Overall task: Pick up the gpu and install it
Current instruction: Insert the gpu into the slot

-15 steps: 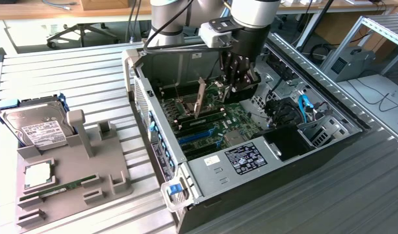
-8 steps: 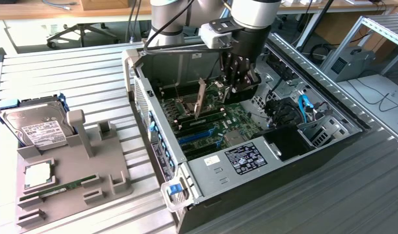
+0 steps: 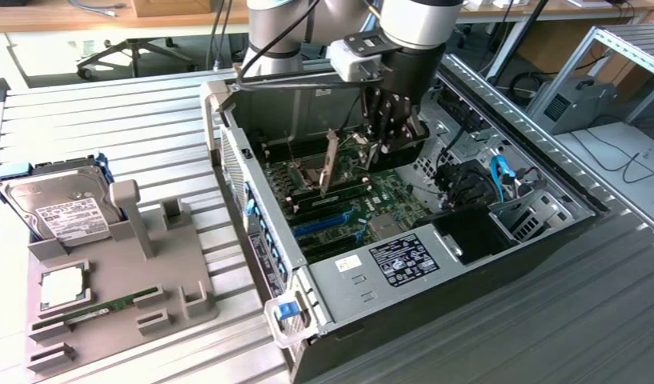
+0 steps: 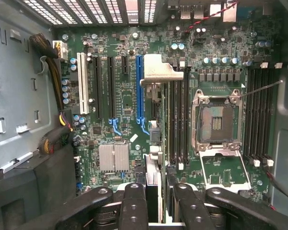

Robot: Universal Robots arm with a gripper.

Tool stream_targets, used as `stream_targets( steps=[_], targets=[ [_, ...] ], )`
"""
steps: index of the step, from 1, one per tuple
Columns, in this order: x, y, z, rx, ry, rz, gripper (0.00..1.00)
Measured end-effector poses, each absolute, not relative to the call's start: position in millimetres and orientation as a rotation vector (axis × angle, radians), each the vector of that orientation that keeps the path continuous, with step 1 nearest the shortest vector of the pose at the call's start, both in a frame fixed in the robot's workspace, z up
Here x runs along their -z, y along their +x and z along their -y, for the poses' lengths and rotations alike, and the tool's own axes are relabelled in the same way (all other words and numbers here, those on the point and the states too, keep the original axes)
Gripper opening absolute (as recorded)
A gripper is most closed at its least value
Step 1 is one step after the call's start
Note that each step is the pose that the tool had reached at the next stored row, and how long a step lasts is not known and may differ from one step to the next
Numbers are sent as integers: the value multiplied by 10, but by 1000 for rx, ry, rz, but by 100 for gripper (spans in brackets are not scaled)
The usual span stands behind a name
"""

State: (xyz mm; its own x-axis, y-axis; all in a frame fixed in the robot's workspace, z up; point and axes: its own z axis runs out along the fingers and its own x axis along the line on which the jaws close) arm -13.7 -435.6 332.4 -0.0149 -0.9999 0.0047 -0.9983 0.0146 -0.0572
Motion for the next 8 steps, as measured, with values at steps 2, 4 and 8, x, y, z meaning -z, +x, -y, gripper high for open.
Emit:
stream_targets(
  steps=[2, 4, 8],
  targets=[
    [-3322, -137, 4359, 68, -2179, -2211, 27],
    [-3320, -137, 4362, 68, -2179, -2211, 27],
    [-3312, -137, 4374, 68, -2179, -2211, 27]
  ],
)
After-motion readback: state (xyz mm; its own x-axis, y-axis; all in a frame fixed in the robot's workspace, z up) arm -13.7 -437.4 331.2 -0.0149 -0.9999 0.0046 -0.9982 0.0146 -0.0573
